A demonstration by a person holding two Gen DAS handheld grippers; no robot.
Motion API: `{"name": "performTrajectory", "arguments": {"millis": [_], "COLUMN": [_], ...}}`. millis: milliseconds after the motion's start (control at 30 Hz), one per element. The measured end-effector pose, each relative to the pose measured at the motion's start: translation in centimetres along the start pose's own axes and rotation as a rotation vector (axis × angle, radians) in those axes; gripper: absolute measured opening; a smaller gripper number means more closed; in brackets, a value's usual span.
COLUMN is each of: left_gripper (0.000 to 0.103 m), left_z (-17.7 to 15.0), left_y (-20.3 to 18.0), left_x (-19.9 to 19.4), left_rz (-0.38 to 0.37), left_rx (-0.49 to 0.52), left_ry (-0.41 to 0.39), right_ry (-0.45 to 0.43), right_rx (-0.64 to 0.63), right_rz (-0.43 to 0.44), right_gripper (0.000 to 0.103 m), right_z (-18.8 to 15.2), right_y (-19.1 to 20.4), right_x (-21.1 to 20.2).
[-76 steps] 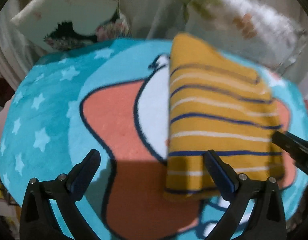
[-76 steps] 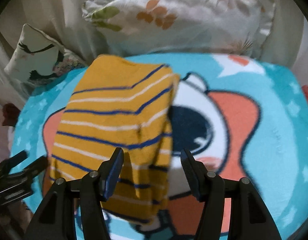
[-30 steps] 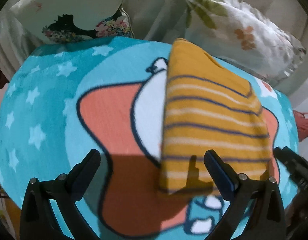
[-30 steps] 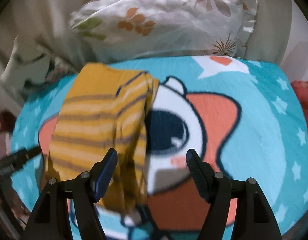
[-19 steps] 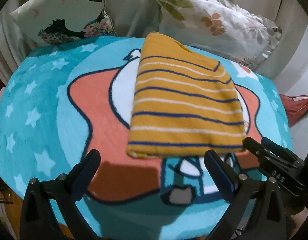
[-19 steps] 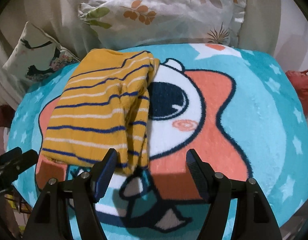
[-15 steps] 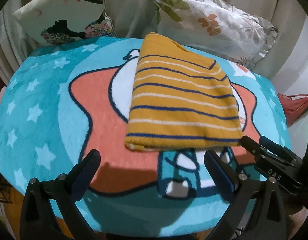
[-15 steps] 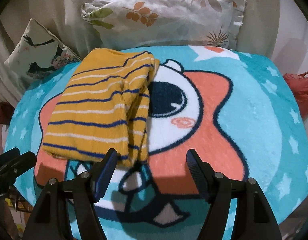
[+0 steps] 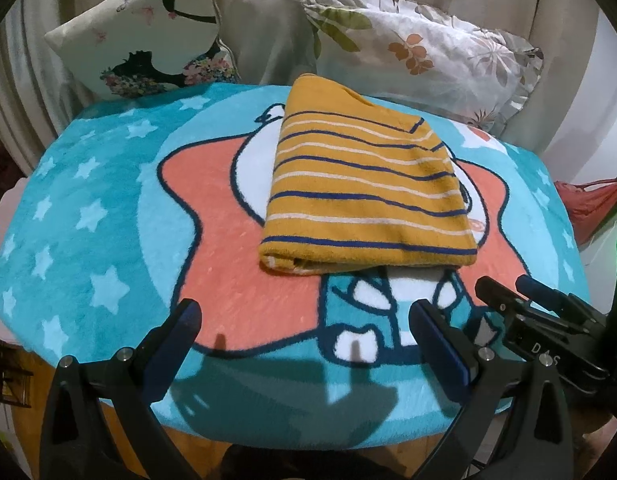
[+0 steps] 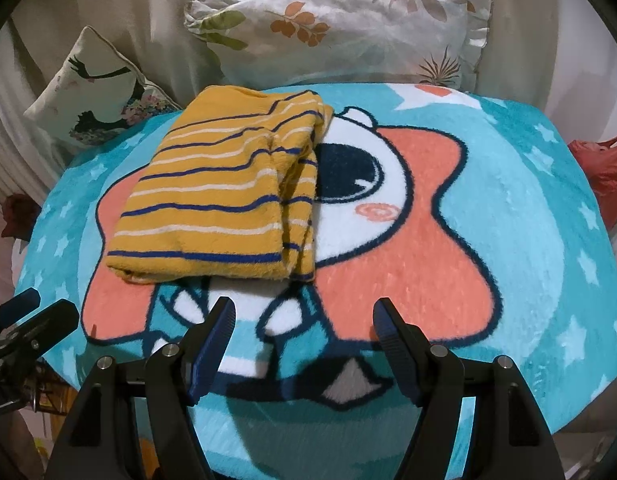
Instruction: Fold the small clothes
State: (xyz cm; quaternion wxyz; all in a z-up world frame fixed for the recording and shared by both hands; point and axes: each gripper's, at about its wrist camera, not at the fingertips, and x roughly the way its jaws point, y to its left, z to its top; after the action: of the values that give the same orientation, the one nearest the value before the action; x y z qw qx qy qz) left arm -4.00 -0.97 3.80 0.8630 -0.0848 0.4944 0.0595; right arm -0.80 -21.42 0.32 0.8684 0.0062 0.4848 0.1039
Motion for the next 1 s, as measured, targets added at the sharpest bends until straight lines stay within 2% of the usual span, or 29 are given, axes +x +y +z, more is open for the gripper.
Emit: {"name": "performTrajectory", "arguments": {"millis": [300,1000], "left_gripper": [0.103,0.103], "left_z": [-0.9,-1.1], "left_y": [0.4,0.5], "left_x": [-0.5,1.6], "left_rz": [0.029,-0.003], "left_rx": [-0.001,-0.026], "left_ry": [0.009,0.071], "right_ry": [-0.008,0.002], "right_rx": [-0.013,-0.033], "right_rz": [0.006,-0.041], "right_gripper": [0.075,0.075], "right_z": [-0.7,-0.8], "right_y": [0.8,1.4], "right_x": [-0.5,0.4]}}
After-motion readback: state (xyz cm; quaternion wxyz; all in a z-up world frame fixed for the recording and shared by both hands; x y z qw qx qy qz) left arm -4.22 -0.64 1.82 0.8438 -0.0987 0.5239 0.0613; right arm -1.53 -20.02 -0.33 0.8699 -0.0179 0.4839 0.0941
